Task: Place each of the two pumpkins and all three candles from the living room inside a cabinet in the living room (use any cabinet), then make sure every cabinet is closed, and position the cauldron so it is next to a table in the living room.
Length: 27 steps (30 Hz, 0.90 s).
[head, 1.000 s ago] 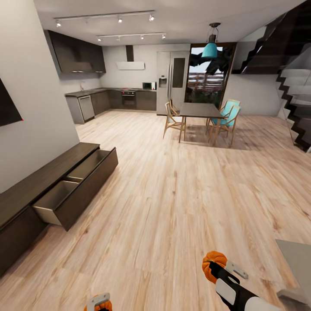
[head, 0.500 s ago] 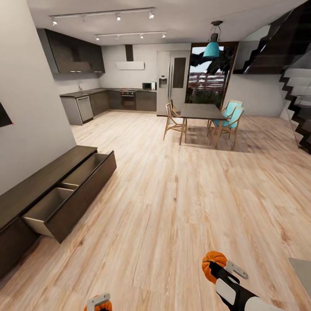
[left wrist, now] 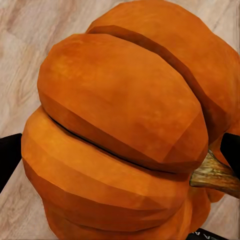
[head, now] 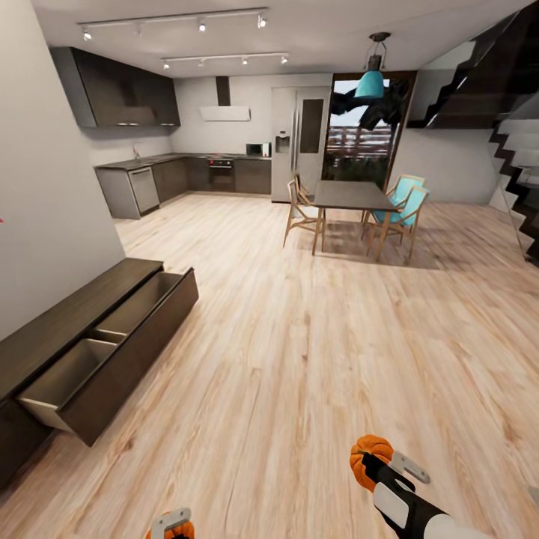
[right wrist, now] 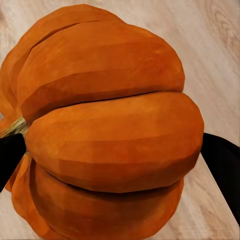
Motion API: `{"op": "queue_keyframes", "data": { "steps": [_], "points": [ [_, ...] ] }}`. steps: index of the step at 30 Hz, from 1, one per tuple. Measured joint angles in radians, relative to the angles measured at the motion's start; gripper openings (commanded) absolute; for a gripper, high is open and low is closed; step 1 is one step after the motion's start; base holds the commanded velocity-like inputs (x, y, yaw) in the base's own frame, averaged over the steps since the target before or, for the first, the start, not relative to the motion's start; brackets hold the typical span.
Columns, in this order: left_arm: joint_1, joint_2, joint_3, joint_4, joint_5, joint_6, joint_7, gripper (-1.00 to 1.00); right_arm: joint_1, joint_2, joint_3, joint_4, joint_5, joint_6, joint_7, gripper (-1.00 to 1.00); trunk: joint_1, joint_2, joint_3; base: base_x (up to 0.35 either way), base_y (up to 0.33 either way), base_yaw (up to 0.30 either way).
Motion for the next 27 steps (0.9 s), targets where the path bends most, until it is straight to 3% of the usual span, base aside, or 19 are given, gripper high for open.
{"op": "queue_keyframes", "data": {
  "steps": [27],
  "points": [
    [0.0,-0.001,-0.001,0.009,-0.001,-0.001,-0.001,-1.0,0.0,0.0,0.0,0.0,0.0,0.0,0.001,-1.0,0.0,0.0,0.0,0.321,-0.09,0.0]
  ]
}}
